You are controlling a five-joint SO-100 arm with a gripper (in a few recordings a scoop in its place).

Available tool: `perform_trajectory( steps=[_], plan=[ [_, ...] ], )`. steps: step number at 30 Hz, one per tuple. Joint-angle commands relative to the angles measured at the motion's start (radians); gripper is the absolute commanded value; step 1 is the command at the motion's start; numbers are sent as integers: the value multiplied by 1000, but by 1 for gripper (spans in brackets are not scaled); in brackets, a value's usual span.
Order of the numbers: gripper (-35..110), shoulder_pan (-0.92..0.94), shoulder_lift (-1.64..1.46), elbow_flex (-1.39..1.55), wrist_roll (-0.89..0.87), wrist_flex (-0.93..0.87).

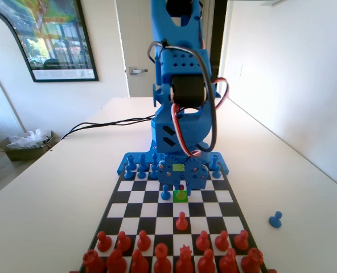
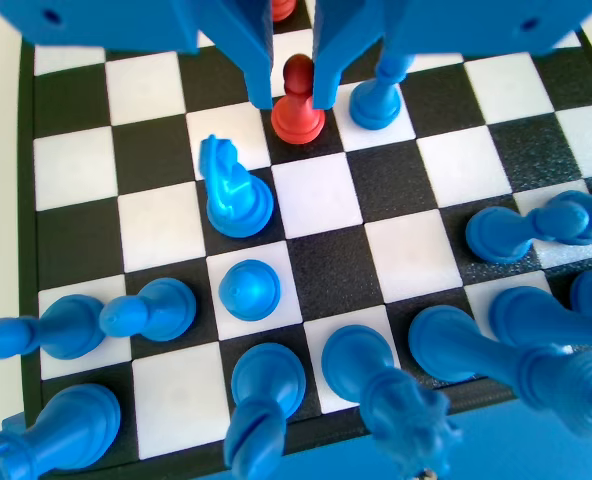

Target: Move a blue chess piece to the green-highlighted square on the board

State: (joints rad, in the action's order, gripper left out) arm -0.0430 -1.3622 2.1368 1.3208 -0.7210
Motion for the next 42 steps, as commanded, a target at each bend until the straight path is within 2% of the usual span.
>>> perform_trajectory(
  steps=[1,4,30,35,42],
  plan=[
    [5,-12,-31,3,17,-11],
    [1,-11,-31,8,23,-9],
    [1,-15,-61,-44,6,-87],
    [1,-9,-95,-94,-12,-155],
    [1,21,-193,-245,-63,-357]
  ],
)
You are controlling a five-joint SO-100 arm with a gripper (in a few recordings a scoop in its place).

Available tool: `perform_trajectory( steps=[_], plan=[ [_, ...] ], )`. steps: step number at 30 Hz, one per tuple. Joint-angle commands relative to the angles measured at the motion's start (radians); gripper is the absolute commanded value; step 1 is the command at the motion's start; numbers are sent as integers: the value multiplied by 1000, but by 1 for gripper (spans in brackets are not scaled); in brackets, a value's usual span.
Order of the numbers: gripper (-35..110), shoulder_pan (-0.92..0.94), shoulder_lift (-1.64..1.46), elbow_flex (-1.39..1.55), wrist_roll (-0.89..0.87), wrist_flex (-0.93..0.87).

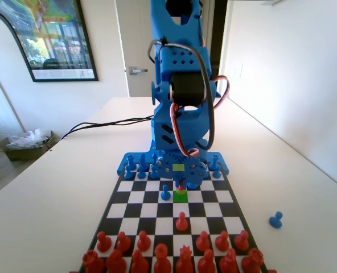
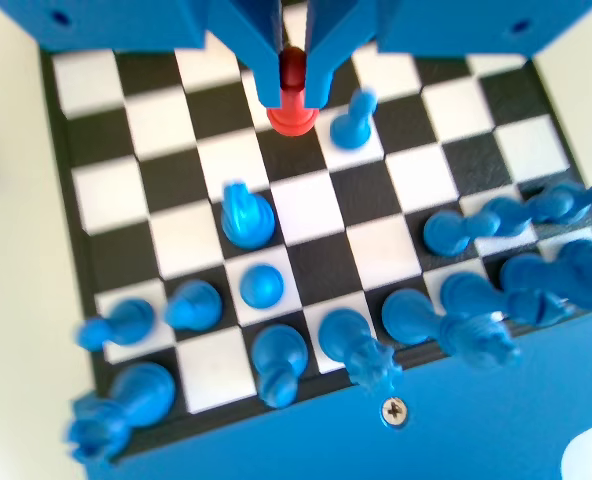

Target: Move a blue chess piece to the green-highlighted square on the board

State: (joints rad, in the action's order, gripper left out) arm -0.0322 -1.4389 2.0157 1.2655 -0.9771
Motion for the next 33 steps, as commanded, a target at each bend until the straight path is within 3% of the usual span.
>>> perform_trajectory(
  steps=[1,18,24,33],
  plan=[
    [1,20,-132,-143,-9,-130],
    [1,442,-276,-333,103,-399],
    [1,607,-242,-278,207,-347],
    [1,712,-55,-187,244,-80]
  ],
)
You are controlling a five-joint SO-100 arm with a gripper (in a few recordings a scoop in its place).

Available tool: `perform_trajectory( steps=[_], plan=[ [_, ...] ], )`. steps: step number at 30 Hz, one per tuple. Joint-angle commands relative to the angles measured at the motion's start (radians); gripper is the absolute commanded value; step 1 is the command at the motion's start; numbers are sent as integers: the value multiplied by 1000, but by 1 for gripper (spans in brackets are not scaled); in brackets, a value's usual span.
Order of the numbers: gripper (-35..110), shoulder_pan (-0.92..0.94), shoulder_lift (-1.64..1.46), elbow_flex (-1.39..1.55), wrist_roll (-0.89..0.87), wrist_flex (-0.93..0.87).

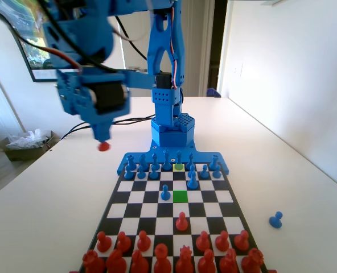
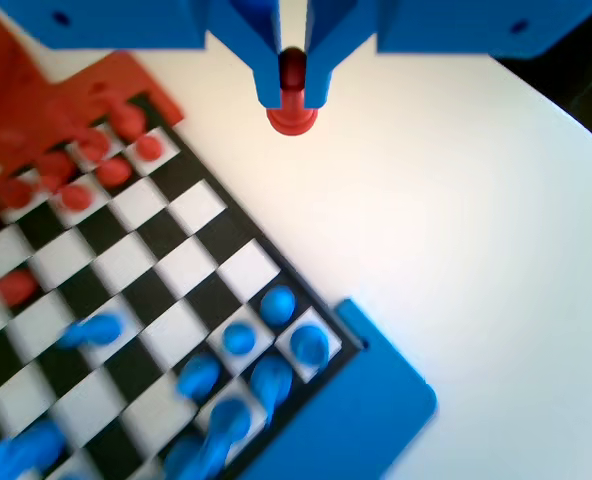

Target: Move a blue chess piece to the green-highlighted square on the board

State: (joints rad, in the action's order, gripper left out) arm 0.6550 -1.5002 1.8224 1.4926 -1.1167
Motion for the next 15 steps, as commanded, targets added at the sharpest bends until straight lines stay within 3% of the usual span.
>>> perform_trajectory(
  steps=[1,15],
  plan=[
    [1,26,21,11,17,86],
    [1,-2,187,115,41,356]
  ],
)
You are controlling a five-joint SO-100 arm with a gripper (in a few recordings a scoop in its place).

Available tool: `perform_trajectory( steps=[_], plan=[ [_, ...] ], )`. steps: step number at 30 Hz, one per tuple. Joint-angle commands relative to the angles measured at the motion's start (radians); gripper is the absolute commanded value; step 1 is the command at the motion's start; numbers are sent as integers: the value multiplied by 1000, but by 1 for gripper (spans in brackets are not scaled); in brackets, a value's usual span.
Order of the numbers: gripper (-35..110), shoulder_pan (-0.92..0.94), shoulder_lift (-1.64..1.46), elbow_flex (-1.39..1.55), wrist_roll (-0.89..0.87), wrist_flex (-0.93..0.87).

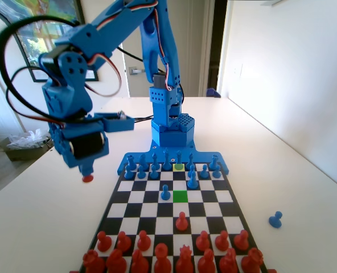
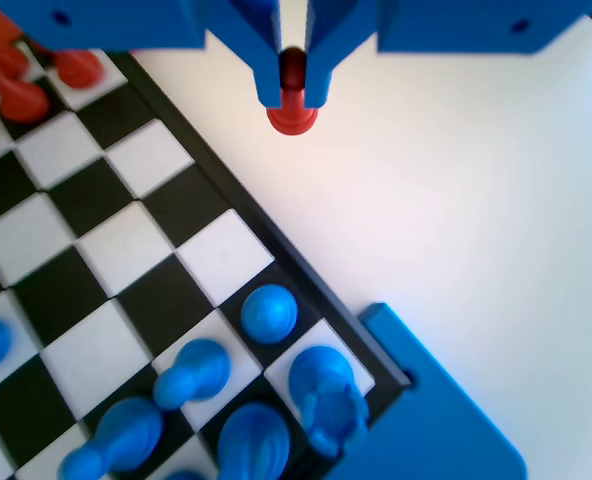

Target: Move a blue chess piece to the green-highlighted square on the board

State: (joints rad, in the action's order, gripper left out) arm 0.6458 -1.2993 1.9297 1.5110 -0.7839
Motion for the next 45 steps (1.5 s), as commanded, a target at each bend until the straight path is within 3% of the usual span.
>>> perform_trajectory(
  steps=[1,31,45],
  plan=[
    [1,6,-8,12,25,35],
    [1,15,112,106,92,258],
    [14,25,107,101,132,249]
  ],
)
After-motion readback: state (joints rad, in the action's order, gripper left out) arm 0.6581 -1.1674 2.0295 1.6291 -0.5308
